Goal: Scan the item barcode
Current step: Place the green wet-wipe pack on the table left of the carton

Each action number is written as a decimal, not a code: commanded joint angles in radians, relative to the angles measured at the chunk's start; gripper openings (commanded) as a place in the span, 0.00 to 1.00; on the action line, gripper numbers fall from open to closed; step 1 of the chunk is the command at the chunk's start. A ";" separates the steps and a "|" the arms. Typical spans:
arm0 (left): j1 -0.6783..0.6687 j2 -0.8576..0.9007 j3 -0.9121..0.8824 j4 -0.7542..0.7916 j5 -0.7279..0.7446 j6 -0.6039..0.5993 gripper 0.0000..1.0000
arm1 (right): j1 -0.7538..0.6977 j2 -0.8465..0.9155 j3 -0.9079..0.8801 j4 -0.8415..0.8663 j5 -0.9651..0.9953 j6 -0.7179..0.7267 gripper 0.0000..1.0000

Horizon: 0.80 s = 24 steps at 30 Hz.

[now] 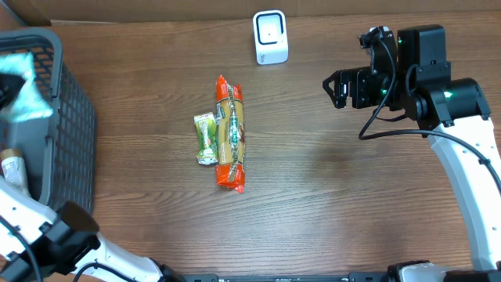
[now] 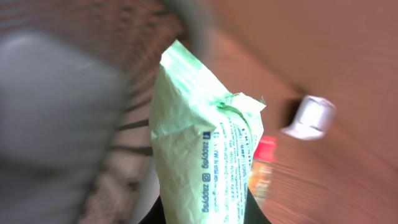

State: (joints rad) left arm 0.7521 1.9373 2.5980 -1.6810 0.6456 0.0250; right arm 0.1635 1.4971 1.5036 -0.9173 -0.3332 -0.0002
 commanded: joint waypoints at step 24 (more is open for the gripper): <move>-0.831 -0.026 -0.886 0.423 -0.614 -0.388 0.04 | -0.002 -0.006 0.021 -0.002 -0.006 -0.004 1.00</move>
State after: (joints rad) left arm -0.0711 1.9247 1.8530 -1.3434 0.0811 -0.3199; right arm 0.1635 1.4971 1.5036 -0.9199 -0.3340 -0.0006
